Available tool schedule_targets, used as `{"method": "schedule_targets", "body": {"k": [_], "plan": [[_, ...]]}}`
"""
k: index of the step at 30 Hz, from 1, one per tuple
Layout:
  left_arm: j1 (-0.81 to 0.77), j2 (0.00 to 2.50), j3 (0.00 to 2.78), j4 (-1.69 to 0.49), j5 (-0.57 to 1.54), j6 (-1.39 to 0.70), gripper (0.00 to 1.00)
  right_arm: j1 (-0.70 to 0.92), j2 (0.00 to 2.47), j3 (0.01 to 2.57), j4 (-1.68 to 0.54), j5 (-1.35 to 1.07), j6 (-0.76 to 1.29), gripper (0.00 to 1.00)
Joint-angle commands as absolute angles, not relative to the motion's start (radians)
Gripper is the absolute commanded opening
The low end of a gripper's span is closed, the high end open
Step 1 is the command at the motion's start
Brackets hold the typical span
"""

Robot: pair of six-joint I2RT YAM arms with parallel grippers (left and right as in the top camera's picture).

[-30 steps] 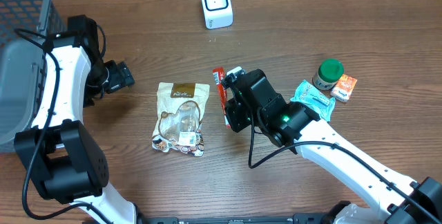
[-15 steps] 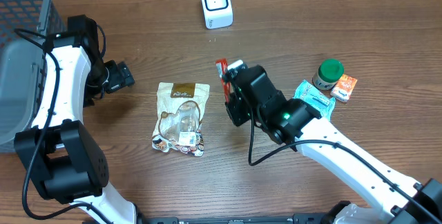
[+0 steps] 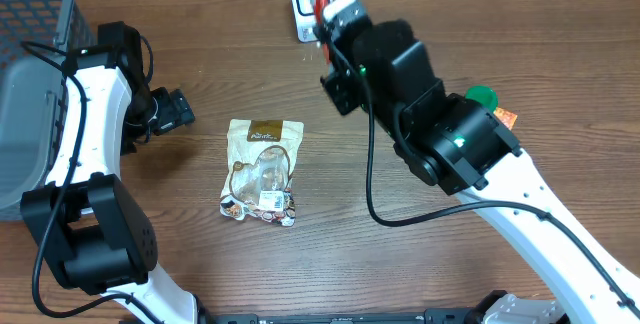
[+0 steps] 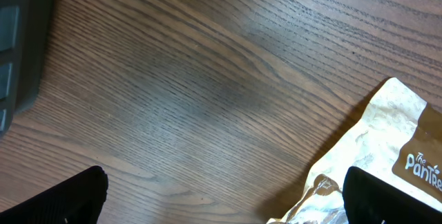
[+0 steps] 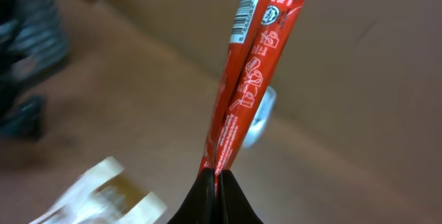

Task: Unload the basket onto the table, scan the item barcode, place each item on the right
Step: 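Carry the red stick packet up to the scanner with the right gripper, then hold the red stick packet against the scanner window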

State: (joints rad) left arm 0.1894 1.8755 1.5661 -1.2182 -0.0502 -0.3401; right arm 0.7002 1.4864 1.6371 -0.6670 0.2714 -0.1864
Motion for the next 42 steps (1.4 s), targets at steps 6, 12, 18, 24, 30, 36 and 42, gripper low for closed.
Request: {"method": "schedule_targets", "body": {"k": [6,12,18,24,30,36,42], "plan": [[0.181,1.857,1.579,-1.218,-0.059,-0.336,0.99,0.698,1.598,1.656,-0.586,0.514,-0.695,0.04],[0.181,1.857,1.579,-1.218,-0.059,-0.336,1.0,0.698,1.762,1.656,-0.394,0.616,-0.904,0.04],[0.181,1.857,1.579,-1.218,-0.059,-0.336,1.0,0.688,1.92,1.656,-0.067,0.635,-1.027,0.04],[0.181,1.857,1.579,-1.218,-0.059,-0.336,1.0,0.639,2.086,1.656,0.255,0.627,-1.061,0.04],[0.181,1.857,1.579,-1.218,-0.059,-0.336,1.0,0.556,2.238,1.656,0.33,0.628,-1.06,0.04],[0.181,1.857,1.579,-1.218,-0.059,-0.336,1.0,0.511,2.317,1.656,0.346,0.607,-0.918,0.04],[0.181,1.857,1.579,-1.218,-0.059,-0.336,1.0,0.495,2.346,1.656,0.347,0.582,-0.841,0.04]]}}
